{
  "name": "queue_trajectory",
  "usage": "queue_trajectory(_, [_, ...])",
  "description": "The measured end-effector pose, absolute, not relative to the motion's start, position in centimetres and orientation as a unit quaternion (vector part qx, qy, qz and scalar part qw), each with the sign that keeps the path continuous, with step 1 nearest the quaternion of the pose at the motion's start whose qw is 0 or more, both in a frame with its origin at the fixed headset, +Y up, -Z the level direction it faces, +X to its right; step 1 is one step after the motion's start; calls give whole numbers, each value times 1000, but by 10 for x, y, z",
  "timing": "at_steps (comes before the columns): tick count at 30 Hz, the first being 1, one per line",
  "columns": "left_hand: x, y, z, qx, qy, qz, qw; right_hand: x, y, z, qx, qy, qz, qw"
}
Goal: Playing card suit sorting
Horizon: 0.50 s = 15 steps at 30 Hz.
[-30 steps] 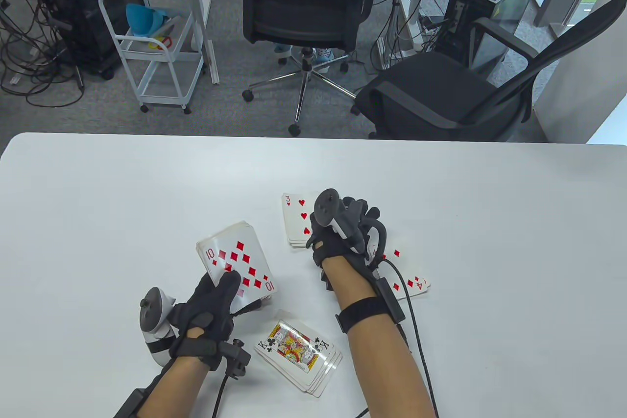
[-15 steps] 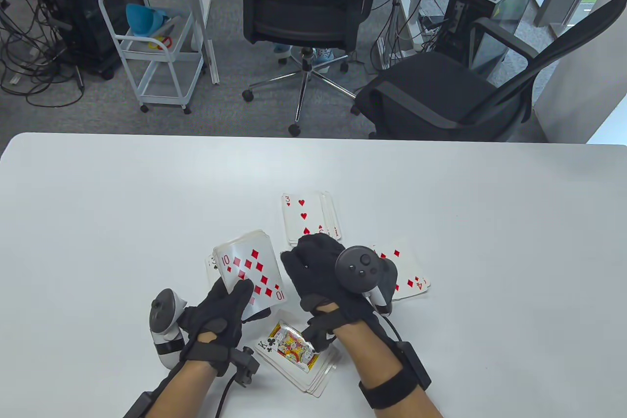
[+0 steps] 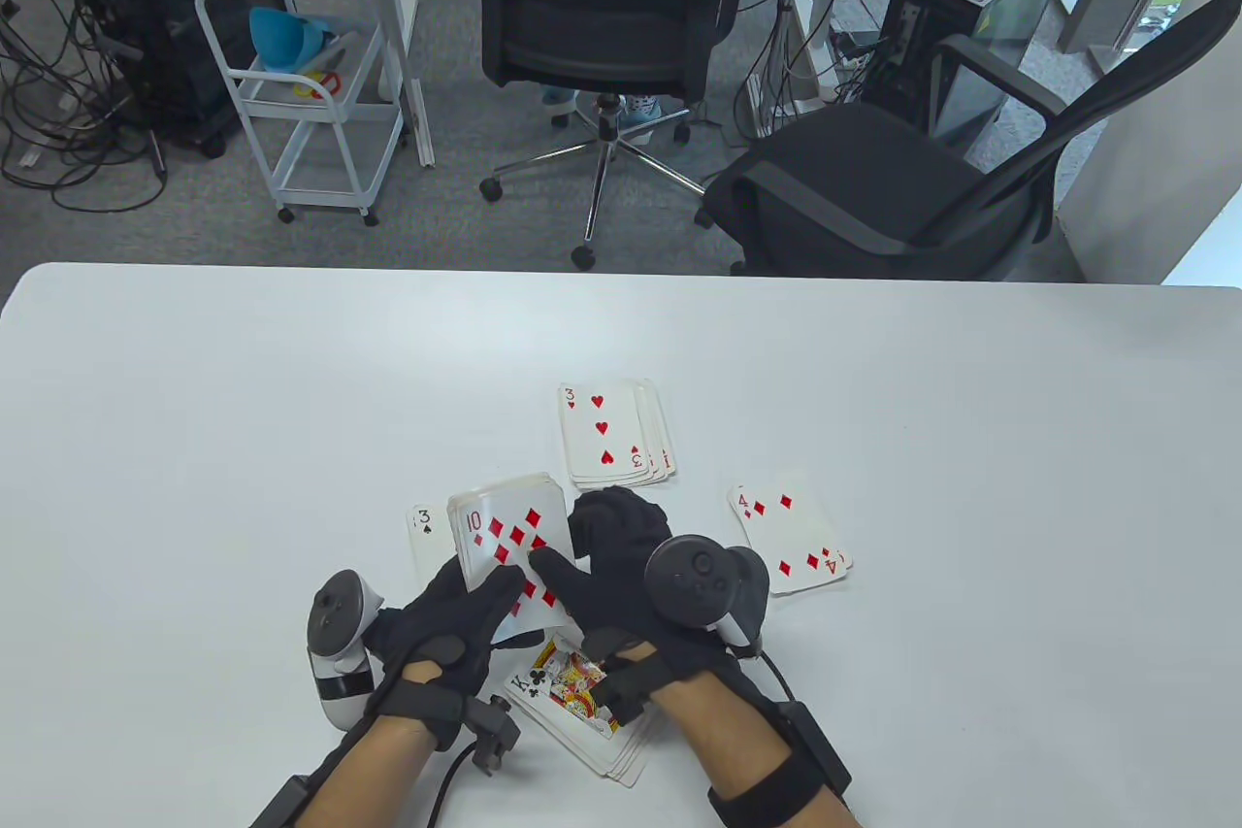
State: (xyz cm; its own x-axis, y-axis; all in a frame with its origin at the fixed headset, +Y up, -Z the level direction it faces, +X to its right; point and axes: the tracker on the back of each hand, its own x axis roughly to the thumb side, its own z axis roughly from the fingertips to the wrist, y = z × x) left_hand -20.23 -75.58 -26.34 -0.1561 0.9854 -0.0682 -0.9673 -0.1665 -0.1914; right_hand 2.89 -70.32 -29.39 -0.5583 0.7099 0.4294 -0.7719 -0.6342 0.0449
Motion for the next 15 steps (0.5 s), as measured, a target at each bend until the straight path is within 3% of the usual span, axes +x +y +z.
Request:
queue_trajectory(4, [-205,-755,-261,-63,-37,779,622,23,-705,-291,226,-51,892,388])
queue_trajectory(8, [-210,-756,-260,-55,-31,765,641,20,-710,-293,232,-30,881,412])
queue_trajectory(15, [-207,-760,-264,-75,-33,785,614,34,-701,-295,204,-90,880,419])
